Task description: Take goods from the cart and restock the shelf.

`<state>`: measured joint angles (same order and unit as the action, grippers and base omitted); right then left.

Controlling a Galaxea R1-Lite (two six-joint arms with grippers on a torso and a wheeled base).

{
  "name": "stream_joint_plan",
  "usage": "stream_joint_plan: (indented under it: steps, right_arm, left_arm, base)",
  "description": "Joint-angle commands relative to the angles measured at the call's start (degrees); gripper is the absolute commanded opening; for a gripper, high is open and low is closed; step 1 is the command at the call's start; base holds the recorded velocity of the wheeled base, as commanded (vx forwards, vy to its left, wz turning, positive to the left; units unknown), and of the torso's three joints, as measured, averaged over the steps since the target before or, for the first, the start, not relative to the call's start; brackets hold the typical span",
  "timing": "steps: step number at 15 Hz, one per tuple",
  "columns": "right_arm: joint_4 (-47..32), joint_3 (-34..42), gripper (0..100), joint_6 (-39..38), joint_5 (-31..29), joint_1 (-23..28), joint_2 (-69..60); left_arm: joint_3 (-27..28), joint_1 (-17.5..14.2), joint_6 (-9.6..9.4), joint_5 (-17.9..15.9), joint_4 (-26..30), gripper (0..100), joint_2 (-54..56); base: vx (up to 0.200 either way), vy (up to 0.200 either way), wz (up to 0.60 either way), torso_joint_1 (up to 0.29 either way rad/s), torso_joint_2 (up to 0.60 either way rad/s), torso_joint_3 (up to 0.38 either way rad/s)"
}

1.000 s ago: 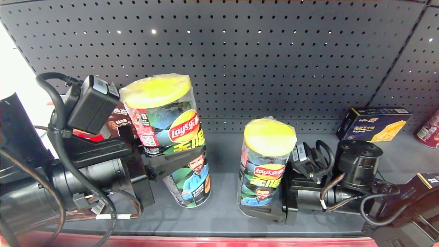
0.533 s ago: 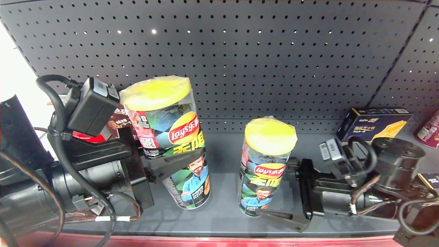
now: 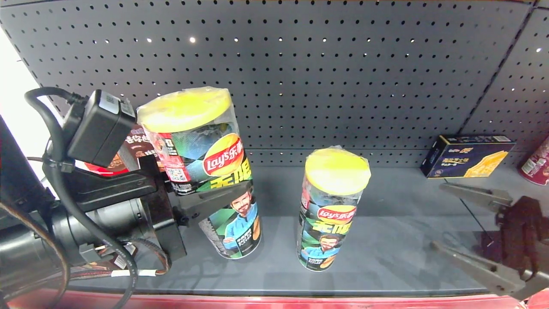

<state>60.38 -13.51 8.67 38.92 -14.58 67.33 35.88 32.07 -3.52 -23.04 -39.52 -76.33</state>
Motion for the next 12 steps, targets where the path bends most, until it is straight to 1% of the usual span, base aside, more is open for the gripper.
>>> stream_joint_plan:
  steps: [1, 2, 3, 4, 5, 7, 9, 10, 11, 12]
  right_arm:
    - [-6.50, 1.20, 100, -3.31, -9.74, 8.25, -14.95]
    - [-9.40, 1.47, 100, -4.80, -13.88, 9.04, -18.29]
    - [-13.89, 1.73, 100, -5.68, -18.97, 9.66, -22.77]
    - [-20.04, 1.82, 100, -5.68, -24.07, 9.75, -27.78]
    - [-26.01, 1.73, 100, -5.68, -27.50, 9.48, -32.52]
    - [-39.37, 1.29, 100, -5.77, -30.22, 9.83, -43.07]
    - [-50.62, 1.64, 100, -5.77, -31.72, 10.19, -53.00]
    - [-58.53, 1.64, 100, -5.77, -33.56, 10.19, -59.42]
    - [-63.46, 1.82, 100, -5.86, -36.46, 10.27, -62.23]
    - [-63.98, 1.73, 100, -6.03, -40.95, 10.89, -62.23]
  left_arm:
    - [-0.02, 0.01, 0.01, 0.01, -0.03, 0, 1.00]
    - [-0.02, 0.01, 0.18, -0.08, -0.03, 0, 1.18]
    - [-0.11, 0.01, 0.62, -0.08, -0.03, 0, 1.35]
    - [0.07, 0.01, 0.71, -0.08, -0.03, 0, 1.35]
    - [0.16, 0.01, 0.62, -0.08, -0.03, 0, 1.35]
    - [0.51, 0.09, 0.62, -0.08, -0.03, 0, 1.35]
    - [0.69, 0.09, 0.53, -0.16, -0.03, 0, 1.35]
    - [0.60, 0.18, 0.45, -0.16, -0.03, 0, 1.35]
    - [0.69, 0.18, 0.36, -0.25, -0.03, 0, 1.35]
    - [0.60, 0.18, 0.36, -0.25, -0.03, 0, 1.35]
  base:
    - [0.000, 0.000, 0.00, 0.000, 0.00, 0.000]
    - [0.000, 0.000, 0.00, 0.000, 0.00, 0.000]
    - [0.000, 0.000, 0.00, 0.000, 0.00, 0.000]
    - [0.000, 0.000, 0.00, 0.000, 0.00, 0.000]
    - [0.000, 0.000, 0.00, 0.000, 0.00, 0.000]
    - [0.000, 0.000, 0.00, 0.000, 0.00, 0.000]
    - [0.000, 0.000, 0.00, 0.000, 0.00, 0.000]
    - [0.000, 0.000, 0.00, 0.000, 0.00, 0.000]
    - [0.000, 0.000, 0.00, 0.000, 0.00, 0.000]
    - [0.000, 0.000, 0.00, 0.000, 0.00, 0.000]
